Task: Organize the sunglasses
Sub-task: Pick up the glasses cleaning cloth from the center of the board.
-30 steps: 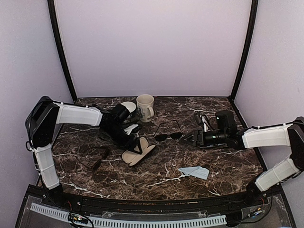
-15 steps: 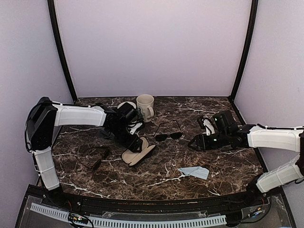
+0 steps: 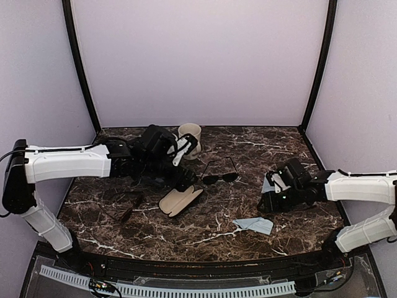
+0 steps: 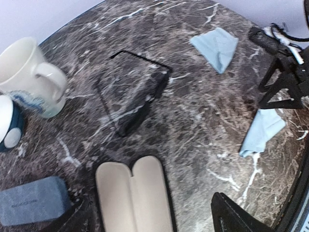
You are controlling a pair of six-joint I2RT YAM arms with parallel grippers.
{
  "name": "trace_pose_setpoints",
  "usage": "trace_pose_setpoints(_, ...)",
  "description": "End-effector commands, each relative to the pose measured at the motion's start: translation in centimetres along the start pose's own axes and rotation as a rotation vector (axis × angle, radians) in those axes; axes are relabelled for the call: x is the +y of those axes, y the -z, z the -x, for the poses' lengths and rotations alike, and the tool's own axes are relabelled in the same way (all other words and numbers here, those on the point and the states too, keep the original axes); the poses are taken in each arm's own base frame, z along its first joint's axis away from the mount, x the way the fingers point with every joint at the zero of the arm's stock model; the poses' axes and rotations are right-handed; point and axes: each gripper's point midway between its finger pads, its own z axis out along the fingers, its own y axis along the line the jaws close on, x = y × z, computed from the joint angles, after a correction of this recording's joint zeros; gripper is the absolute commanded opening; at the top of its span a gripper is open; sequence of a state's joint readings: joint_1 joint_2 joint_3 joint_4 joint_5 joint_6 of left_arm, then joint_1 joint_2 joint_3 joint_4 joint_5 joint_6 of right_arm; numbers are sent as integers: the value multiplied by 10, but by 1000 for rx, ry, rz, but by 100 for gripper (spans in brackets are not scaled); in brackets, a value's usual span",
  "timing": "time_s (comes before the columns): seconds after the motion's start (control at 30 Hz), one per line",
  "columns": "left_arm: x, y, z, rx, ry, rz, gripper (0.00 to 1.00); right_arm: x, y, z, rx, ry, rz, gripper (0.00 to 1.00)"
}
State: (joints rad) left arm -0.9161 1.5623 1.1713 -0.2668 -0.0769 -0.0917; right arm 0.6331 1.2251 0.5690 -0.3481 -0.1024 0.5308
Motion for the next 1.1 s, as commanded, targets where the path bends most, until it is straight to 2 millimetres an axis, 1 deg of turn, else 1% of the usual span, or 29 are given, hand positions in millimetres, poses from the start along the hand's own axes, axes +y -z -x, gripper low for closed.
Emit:
trace_pose_setpoints(0.0,-54,-6,6,-76,-122,-93,84,-10,1,-31,51,-80,-76,56)
trace_pose_setpoints(0.13,-95,-24,-4,-45,-167,-163,83,-19,0,-48,76,-101,-127,54)
trace_pose_setpoints(0.27,-137,-44,-14,-17,-224,-241,81,-23,-4,-59,95,-84,-152,48)
trace_pose_setpoints(0.3,-146,-47,-12,-21,-240,-253,81,-22,-5,-60,97,-79,-151,47)
trace_pose_setpoints(0.33,-154,-55,-17,-6,-259,-264,80,-22,-6,-61,100,-72,-150,45)
trace_pose_setpoints(0.4,-166,-65,-21,4,-284,-281,79,-22,-9,-64,109,-58,-152,41)
trace_pose_setpoints(0.47,-174,-73,-23,12,-297,-298,79,-21,-12,-67,118,-40,-159,36)
trace_pose_setpoints(0.63,-186,-89,-28,18,-313,-341,78,-17,-11,-69,114,-8,-158,17)
trace_pose_setpoints(0.7,-189,-95,-30,14,-322,-350,78,-15,-7,-65,89,-5,-145,9)
trace_pose_setpoints(0.77,-192,-100,-32,12,-330,-362,78,-12,-3,-59,60,-3,-133,4)
trace_pose_setpoints(0.83,-198,-105,-35,3,-344,-391,78,-7,2,-53,36,4,-113,0)
trace_pose_setpoints(0.93,-205,-108,-36,-22,-387,-432,78,0,7,-49,14,12,-72,0)
trace_pose_setpoints(1.07,-208,-112,-37,-63,-496,-443,77,6,7,-49,16,28,-33,0)
